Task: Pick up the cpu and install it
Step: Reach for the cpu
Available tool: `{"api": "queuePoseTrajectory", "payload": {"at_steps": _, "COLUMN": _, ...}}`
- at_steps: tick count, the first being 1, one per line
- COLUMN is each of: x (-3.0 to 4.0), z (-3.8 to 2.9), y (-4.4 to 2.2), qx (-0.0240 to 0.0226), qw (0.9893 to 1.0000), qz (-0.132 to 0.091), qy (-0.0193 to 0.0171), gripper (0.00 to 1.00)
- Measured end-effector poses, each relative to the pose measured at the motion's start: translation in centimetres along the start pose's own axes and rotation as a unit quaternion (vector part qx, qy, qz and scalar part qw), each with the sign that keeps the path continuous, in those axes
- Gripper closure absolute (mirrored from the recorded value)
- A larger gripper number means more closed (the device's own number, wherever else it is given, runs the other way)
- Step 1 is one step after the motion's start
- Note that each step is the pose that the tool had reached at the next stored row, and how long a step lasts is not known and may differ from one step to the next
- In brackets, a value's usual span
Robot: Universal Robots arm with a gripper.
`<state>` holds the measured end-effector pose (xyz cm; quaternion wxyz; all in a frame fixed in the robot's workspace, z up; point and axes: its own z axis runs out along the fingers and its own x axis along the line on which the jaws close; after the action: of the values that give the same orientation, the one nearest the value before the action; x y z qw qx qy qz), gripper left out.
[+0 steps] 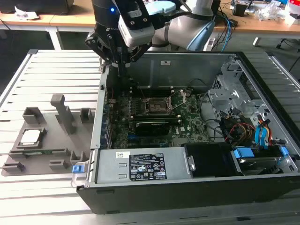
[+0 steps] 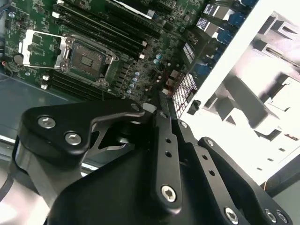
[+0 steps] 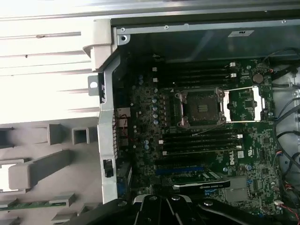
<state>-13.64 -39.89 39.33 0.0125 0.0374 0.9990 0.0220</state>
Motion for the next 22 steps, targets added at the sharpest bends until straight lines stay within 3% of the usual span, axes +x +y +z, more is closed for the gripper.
{"api": "queuePoseTrajectory", "payload": {"at_steps": 5, "x": 1.08, "z": -0.03, "y": -0.08, "qx": 0.0, "qw": 1.0, "qz": 0.0, "qy": 0.0, "gripper": 0.89}}
{"api": "queuePoseTrajectory", "payload": {"at_steps": 7, "x": 2.93, "z": -0.08, "y": -0.22, "qx": 0.0, "qw": 1.0, "qz": 0.0, "qy": 0.0, "gripper": 0.89}}
{"api": "queuePoseTrajectory", "payload": {"at_steps": 9, "x": 3.73, "z": -0.1, "y": -0.28, "qx": 0.0, "qw": 1.0, "qz": 0.0, "qy": 0.0, "gripper": 0.89}}
{"api": "queuePoseTrajectory", "payload": {"at_steps": 22, "x": 6.6, "z": -0.18, "y": -0.49, "qx": 0.0, "qw": 1.0, "qz": 0.0, "qy": 0.0, "gripper": 0.89}}
